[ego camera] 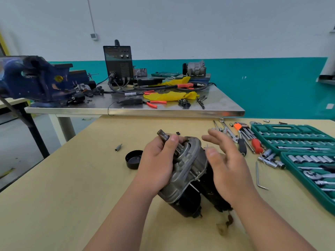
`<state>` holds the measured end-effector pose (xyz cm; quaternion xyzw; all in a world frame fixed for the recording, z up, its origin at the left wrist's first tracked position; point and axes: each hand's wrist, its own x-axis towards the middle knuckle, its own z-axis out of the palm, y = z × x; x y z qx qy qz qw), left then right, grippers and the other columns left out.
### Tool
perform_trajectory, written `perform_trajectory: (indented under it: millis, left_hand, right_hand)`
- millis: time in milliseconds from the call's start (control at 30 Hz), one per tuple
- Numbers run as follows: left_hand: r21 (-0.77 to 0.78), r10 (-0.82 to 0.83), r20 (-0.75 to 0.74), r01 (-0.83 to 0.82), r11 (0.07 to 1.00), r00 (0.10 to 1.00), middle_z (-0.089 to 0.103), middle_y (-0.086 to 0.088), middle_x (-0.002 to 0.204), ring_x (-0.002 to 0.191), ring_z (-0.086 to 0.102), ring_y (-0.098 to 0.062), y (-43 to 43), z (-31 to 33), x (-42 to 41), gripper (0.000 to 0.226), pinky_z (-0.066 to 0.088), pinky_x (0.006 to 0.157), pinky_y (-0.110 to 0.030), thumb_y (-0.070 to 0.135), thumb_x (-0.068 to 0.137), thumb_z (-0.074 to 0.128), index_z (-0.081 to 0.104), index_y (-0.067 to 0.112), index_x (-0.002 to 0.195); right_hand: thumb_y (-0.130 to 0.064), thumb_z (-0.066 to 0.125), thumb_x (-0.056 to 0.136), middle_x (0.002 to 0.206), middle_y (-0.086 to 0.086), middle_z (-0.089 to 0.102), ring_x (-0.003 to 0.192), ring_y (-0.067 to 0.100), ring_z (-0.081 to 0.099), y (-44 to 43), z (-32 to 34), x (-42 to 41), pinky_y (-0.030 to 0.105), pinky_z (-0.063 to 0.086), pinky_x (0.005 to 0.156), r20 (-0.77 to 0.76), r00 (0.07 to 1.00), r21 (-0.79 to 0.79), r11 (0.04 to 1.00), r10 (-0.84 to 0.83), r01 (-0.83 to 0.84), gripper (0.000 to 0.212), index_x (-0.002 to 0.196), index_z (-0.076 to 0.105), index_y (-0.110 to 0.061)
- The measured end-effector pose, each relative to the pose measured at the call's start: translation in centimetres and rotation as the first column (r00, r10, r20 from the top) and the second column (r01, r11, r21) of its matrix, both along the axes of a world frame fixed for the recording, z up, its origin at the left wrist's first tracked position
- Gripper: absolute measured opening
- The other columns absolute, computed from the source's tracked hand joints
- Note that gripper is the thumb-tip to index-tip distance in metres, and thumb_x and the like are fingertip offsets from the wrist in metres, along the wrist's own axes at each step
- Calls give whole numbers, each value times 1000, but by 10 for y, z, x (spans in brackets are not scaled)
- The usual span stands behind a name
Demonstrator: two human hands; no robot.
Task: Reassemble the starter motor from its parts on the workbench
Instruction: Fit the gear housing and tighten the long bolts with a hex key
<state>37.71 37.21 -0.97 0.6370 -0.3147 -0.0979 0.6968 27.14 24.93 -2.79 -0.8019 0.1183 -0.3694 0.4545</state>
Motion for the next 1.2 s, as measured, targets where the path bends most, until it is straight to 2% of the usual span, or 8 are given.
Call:
perform_trajectory:
  millis: [167, 267, 367, 633, 833, 933, 1100, 1200]
  left_hand:
    - [-25, -58, 340, 71, 997, 939, 70, 14, 97, 95, 66, -6, 8, 6, -8, 16, 52, 78, -19, 39, 89, 53, 67, 32, 86]
    - [0, -139, 410, 153, 988, 901, 67, 11, 107, 107, 63, -16, 11, 7, -10, 17, 53, 89, -38, 40, 90, 51, 66, 33, 89]
    - [-20, -167, 390, 190, 982, 906, 67, 7, 111, 113, 62, -20, 14, 5, -7, 19, 52, 91, -42, 38, 90, 51, 66, 26, 90]
    - [-70, 16, 443, 17, 997, 896, 66, 13, 106, 108, 63, -14, 17, -5, -17, 17, 50, 85, -19, 38, 89, 49, 65, 33, 91]
    - [64, 201, 241, -222, 973, 950, 65, 18, 106, 100, 62, -3, 33, -14, -23, 47, 54, 88, -38, 66, 73, 47, 59, 42, 111]
    - [49, 377, 137, -386, 921, 916, 59, 18, 119, 110, 55, 0, 45, -33, -38, 55, 48, 99, -40, 65, 75, 43, 53, 39, 122]
    - [187, 126, 77, -139, 973, 989, 40, 10, 143, 132, 41, -9, 38, -48, -56, 87, 39, 109, -34, 77, 61, 44, 26, 43, 139]
    - [144, 92, 10, -93, 985, 996, 49, 11, 132, 112, 55, 7, 31, -36, -45, 104, 44, 81, -5, 84, 47, 57, 25, 38, 135]
  right_hand:
    - [-86, 41, 70, 112, -27, 65, 106, -2, 61, -18, 5, -8, 17, 51, 85, -74, 956, 183, 946, 283, -266, 63, 122, 49, -51]
    - [-92, 48, 63, 122, -7, 66, 114, 14, 62, -19, 2, -12, 28, 51, 94, -160, 882, 160, 893, 444, -420, 93, 135, 47, -33]
    - [-93, 54, 54, 128, -9, 63, 118, 12, 60, -18, 4, -14, 35, 49, 99, -215, 851, 142, 878, 479, -458, 101, 137, 43, -36]
    - [-87, 67, 45, 119, -12, 67, 109, 9, 64, -4, 5, -21, 34, 54, 90, -176, 896, 50, 912, 408, -406, 96, 129, 47, -42]
    - [-94, 62, 39, 110, -19, 69, 102, 3, 66, 9, 4, -24, 37, 57, 86, -184, 954, 16, 971, 237, -238, 109, 130, 45, -37]
    - [-93, 58, 44, 101, -25, 67, 97, 2, 65, 20, 4, -21, 37, 57, 82, -217, 972, -26, 995, 86, -94, 90, 120, 39, -49]
    - [-88, 44, 56, 108, -22, 62, 94, 8, 63, 45, 7, -10, 37, 54, 77, -278, 956, -101, 992, -96, 70, 83, 126, 32, -44]
    - [-91, 13, 61, 114, -16, 57, 91, 7, 59, 51, 5, -9, 28, 48, 66, -294, 950, -164, 985, -105, 58, 84, 126, 24, -40]
